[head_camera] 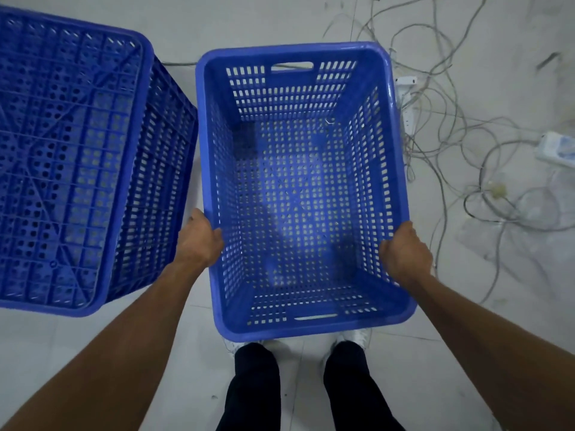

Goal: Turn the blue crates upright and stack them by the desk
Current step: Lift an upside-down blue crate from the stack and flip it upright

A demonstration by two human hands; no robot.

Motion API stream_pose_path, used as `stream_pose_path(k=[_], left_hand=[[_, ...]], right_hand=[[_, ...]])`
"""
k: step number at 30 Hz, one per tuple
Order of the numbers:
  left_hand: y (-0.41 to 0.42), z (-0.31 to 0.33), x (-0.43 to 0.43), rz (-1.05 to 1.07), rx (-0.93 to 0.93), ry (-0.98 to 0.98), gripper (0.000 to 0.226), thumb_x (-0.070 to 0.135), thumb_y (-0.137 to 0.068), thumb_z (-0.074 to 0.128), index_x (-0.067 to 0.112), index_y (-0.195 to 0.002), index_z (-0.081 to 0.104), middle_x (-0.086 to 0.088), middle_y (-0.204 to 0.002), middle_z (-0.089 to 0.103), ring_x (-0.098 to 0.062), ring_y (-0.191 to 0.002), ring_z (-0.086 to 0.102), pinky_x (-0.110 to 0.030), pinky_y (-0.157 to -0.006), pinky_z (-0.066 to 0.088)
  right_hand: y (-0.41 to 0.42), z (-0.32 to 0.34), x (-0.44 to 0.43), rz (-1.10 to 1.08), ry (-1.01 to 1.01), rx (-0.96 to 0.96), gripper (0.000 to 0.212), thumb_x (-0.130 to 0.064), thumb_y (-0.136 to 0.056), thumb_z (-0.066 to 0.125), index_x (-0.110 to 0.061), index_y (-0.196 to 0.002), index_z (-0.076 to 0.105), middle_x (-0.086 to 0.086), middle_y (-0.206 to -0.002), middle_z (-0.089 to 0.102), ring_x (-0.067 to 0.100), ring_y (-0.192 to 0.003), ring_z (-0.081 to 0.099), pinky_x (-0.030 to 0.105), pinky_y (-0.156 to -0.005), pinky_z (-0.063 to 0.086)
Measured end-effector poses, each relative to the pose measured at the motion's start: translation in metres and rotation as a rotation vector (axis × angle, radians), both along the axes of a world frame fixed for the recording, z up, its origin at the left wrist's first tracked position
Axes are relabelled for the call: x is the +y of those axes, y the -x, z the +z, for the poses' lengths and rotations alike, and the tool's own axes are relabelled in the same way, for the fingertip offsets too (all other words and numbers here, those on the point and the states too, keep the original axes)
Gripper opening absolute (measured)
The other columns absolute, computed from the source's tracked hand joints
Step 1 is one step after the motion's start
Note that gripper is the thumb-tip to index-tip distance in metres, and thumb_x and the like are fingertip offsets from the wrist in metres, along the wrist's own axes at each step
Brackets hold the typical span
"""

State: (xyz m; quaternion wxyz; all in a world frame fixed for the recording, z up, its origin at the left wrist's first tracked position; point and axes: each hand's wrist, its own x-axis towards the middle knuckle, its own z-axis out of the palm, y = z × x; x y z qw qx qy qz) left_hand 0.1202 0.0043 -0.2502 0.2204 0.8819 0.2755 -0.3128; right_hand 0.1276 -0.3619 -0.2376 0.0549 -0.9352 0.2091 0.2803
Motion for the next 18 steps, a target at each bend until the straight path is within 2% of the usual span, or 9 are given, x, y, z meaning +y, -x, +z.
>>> stream_pose_path(k=[4, 9, 11, 14, 16, 18], left_hand=[[0.001, 0.001, 0.002, -0.047, -0.026, -0.033, 0.037, 0.029, -0.098, 0.057, 0.005, -0.121, 0.04, -0.015, -0.113, 0.058, -0.027, -0.08, 0.053, -0.041, -0.068, 0.044], [0.0, 0.0, 0.009, -0.106, -0.029, -0.077, 0.041, 0.038, -0.097, 0.056, 0.007, -0.122, 0.047, -0.012, -0.105, 0.065, -0.032, -0.085, 0.061, -0.043, -0.072, 0.05], [-0.004, -0.002, 0.009, -0.004, -0.052, -0.032, 0.038, 0.038, -0.098, 0.054, 0.006, -0.119, 0.054, -0.009, -0.098, 0.065, -0.032, -0.085, 0.062, -0.042, -0.072, 0.051], [-0.009, -0.004, 0.003, 0.354, -0.081, 0.149, 0.024, 0.031, -0.098, 0.057, 0.01, -0.106, 0.063, -0.004, -0.089, 0.063, -0.033, -0.091, 0.066, -0.046, -0.084, 0.056], [-0.014, -0.006, -0.001, 0.353, -0.077, 0.127, 0.015, 0.026, -0.099, 0.057, 0.011, -0.1, 0.06, -0.008, -0.089, 0.063, -0.031, -0.083, 0.062, -0.047, -0.084, 0.057], [-0.016, -0.006, -0.003, 0.288, -0.066, 0.068, 0.016, 0.023, -0.099, 0.055, 0.008, -0.104, 0.058, -0.012, -0.096, 0.063, -0.03, -0.079, 0.058, -0.043, -0.075, 0.054]], right_hand=[[-0.026, 0.0, -0.002, -0.034, -0.01, -0.015, 0.043, -0.026, -0.097, 0.047, 0.003, -0.128, 0.041, 0.021, -0.113, 0.062, 0.042, -0.098, 0.062, 0.04, -0.077, 0.044], [-0.072, 0.005, -0.009, -0.055, -0.021, -0.098, 0.036, -0.02, -0.093, 0.053, 0.001, -0.121, 0.043, 0.021, -0.114, 0.06, 0.043, -0.099, 0.061, 0.041, -0.076, 0.043], [-0.087, 0.009, -0.013, -0.03, -0.026, -0.126, 0.038, -0.016, -0.092, 0.052, 0.002, -0.124, 0.042, 0.021, -0.121, 0.054, 0.043, -0.104, 0.059, 0.042, -0.077, 0.041], [-0.098, 0.009, -0.017, 0.01, -0.103, -0.067, 0.043, -0.016, -0.092, 0.052, -0.003, -0.131, 0.04, 0.018, -0.127, 0.052, 0.041, -0.107, 0.058, 0.044, -0.082, 0.044], [-0.098, 0.005, -0.02, -0.016, -0.167, 0.008, 0.047, -0.021, -0.092, 0.053, -0.007, -0.134, 0.038, 0.016, -0.127, 0.056, 0.04, -0.106, 0.06, 0.045, -0.083, 0.047], [-0.095, 0.003, -0.024, -0.042, -0.217, 0.071, 0.053, -0.024, -0.093, 0.054, -0.009, -0.139, 0.034, 0.016, -0.126, 0.059, 0.038, -0.104, 0.061, 0.044, -0.086, 0.049]])
